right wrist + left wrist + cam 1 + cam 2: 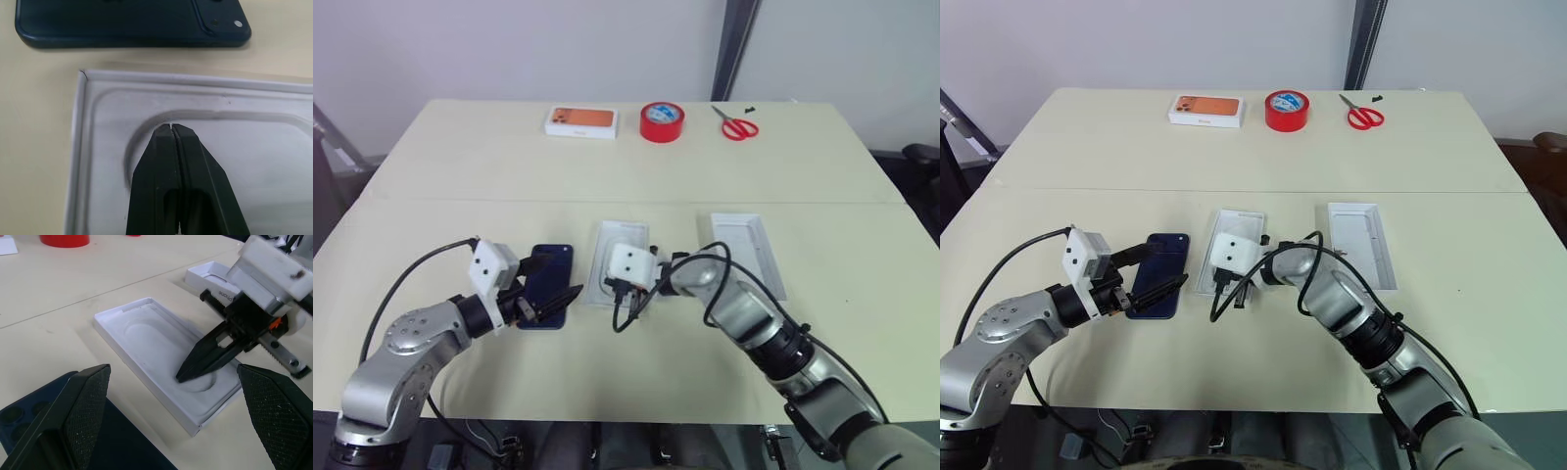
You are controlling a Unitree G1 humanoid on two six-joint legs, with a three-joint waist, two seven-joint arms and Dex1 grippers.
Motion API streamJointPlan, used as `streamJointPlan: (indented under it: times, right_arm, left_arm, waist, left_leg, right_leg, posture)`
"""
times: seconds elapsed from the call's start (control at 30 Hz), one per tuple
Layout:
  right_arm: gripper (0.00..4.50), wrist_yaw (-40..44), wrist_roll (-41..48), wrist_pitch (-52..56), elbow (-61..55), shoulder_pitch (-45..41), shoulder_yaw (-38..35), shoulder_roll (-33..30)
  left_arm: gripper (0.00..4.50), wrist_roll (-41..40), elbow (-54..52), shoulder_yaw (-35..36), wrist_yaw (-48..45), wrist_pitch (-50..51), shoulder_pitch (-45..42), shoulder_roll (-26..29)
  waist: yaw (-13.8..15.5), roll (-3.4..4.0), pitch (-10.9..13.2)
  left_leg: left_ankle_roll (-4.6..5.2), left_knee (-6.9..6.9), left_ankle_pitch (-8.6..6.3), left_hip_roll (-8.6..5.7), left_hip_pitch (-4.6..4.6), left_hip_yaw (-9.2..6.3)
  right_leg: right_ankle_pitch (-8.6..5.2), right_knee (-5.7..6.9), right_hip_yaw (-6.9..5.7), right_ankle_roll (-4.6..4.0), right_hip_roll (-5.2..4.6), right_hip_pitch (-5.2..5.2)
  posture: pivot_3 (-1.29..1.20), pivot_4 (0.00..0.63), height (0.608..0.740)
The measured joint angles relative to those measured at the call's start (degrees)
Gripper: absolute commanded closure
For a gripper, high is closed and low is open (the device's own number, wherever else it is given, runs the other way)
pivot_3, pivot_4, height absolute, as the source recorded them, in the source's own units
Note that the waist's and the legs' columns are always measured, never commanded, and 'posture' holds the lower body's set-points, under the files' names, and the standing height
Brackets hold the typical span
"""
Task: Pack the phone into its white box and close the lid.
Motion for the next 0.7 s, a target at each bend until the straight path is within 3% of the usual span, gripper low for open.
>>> streamJointPlan:
  times: [0.17, 0.33, 0.53, 0.7]
  right_arm:
    - [4.44, 1.1, 1.7, 1.9, -5.9, 0.2, -3.7, -2.8]
    - [4.44, 1.0, 2.7, 3.2, -7.6, 0.6, -5.2, -3.4]
    - [4.48, -2.8, 3.2, 7.8, -7.1, -4.5, -4.4, 4.5]
    - [4.48, -5.9, 0.7, 10.0, -2.1, -9.5, 1.6, 10.3]
  left_arm:
    - [0.15, -0.2, 1.7, 1.9, 1.9, 1.2, -0.9, 0.3]
    - [0.15, -3.5, 5.3, 8.4, 7.8, 8.0, -3.7, 0.5]
    - [0.08, -8.7, 7.9, 15.2, 19.3, 23.4, -6.3, 0.6]
    - [0.08, -13.6, 9.3, 17.6, 24.9, 36.5, -9.8, 0.4]
  waist:
    - [0.0, 0.00, 0.0]
    - [-0.1, 0.00, 0.0]
    - [-0.3, -0.01, 0.0]
    - [0.0, -0.07, 0.0]
  left_leg:
    - [0.00, 0.00, 0.00, 0.00, 0.01, -0.01]
    - [0.00, 0.00, 0.00, 0.00, 0.01, -0.01]
    - [-0.01, 0.02, 0.01, 0.01, 0.01, -0.02]
    - [-0.05, 0.04, 0.03, 0.00, -0.02, -0.06]
  right_leg:
    - [0.00, 0.02, 0.00, 0.00, 0.00, 0.00]
    - [0.00, 0.03, 0.00, 0.01, 0.01, -0.01]
    - [0.01, 0.15, 0.01, 0.02, 0.08, -0.08]
    - [0.01, 0.13, 0.00, 0.02, 0.09, -0.08]
  posture:
    - [0.00, 0.150, 0.729]
    - [0.00, 0.150, 0.729]
    - [0.00, 0.150, 0.729]
    - [0.00, 0.150, 0.729]
